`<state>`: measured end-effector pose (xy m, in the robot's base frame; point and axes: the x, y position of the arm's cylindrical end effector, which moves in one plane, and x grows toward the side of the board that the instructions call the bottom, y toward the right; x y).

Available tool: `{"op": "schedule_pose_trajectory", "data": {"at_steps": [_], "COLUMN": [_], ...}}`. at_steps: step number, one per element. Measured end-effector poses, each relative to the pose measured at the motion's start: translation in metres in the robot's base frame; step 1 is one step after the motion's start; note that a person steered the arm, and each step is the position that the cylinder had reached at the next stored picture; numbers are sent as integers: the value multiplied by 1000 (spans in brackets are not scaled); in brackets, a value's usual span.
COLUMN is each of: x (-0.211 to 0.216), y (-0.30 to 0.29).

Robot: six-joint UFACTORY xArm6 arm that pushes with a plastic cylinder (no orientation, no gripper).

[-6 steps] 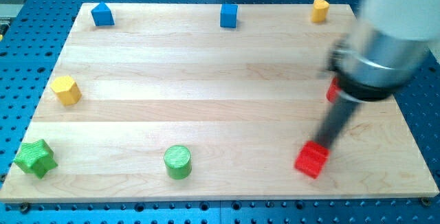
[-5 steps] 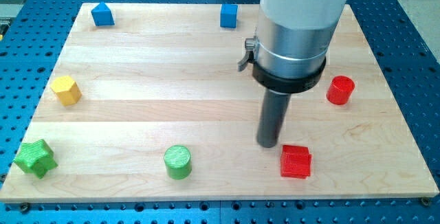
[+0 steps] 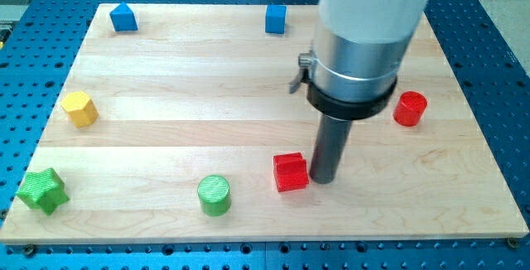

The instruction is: Slide the red star diagonal to the bottom left of the yellow heart

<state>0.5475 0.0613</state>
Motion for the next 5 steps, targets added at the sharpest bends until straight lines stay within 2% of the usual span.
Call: {"op": "schedule_pose_trajectory", "data": {"at_steps": [1, 2, 3, 5], "x": [14, -15, -56, -41], "y": [-39, -34, -111, -227]}}
